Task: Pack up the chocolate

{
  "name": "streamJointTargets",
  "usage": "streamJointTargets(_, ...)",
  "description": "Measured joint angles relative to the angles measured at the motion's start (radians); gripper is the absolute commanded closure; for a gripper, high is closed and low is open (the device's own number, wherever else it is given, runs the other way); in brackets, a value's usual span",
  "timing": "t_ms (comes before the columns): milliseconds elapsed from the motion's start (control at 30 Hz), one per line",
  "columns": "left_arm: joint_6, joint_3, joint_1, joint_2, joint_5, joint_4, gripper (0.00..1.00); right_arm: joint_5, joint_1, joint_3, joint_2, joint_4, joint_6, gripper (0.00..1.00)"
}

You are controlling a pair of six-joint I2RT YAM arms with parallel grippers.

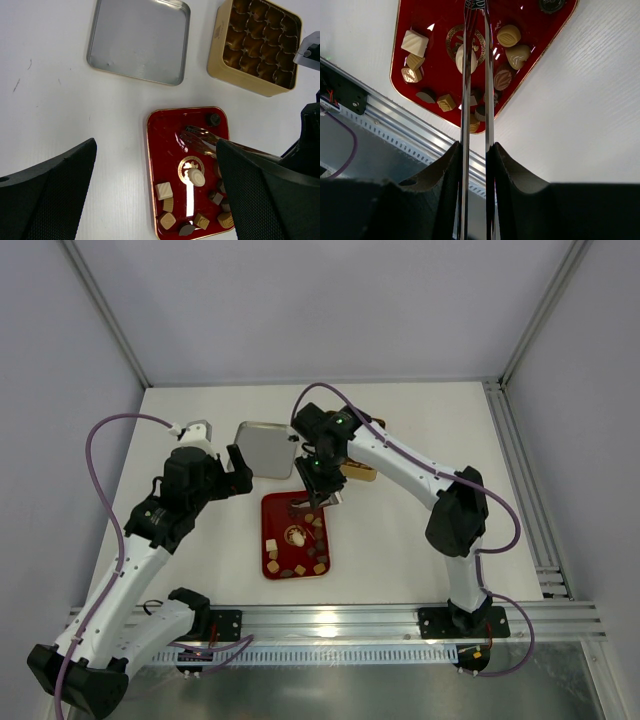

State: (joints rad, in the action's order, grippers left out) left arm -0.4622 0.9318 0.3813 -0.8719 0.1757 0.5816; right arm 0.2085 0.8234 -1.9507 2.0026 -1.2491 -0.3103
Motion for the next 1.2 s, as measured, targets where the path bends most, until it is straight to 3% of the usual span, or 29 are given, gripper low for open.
streamJointTargets(1200,0.0,0.0,0.0,0.0,0.0,0.0,0.0,-0.016,-0.023,0.063,-0.095,0.019,-0.003,0.68)
